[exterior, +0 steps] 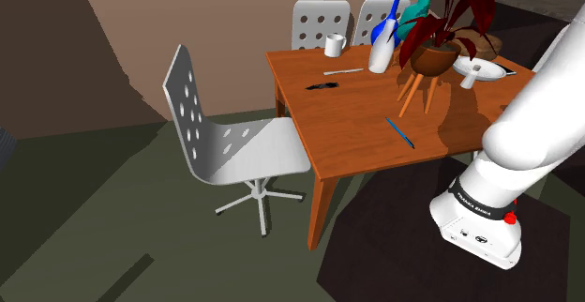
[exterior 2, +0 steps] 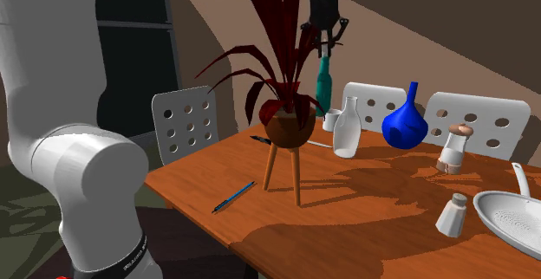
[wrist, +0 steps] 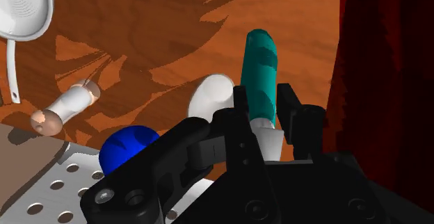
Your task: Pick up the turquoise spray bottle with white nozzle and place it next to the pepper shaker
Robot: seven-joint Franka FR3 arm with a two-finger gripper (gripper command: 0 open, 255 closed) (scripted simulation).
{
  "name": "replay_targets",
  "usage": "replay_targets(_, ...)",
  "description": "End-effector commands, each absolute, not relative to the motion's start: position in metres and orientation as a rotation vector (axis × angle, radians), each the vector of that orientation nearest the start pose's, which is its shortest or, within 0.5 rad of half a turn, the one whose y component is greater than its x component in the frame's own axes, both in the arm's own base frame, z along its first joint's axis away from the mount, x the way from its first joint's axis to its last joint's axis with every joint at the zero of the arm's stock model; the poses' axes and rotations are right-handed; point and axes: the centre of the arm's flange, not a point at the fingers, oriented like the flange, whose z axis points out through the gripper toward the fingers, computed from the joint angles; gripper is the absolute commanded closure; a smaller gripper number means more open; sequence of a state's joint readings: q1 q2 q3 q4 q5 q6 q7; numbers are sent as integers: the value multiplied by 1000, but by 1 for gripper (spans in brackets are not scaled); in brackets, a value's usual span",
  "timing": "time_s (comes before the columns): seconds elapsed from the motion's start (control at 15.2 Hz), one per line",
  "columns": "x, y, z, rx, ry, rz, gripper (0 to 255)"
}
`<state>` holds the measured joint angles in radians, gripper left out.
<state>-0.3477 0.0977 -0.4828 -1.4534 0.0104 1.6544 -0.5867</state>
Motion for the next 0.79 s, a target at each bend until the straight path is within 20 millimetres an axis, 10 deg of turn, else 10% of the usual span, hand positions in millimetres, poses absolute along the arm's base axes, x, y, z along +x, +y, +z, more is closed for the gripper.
replay_targets(0.0, 387, -437, 646, -3218, 385, -104, 255)
replay_targets(0.73, 265, -506, 686, -3218, 385, -104, 255)
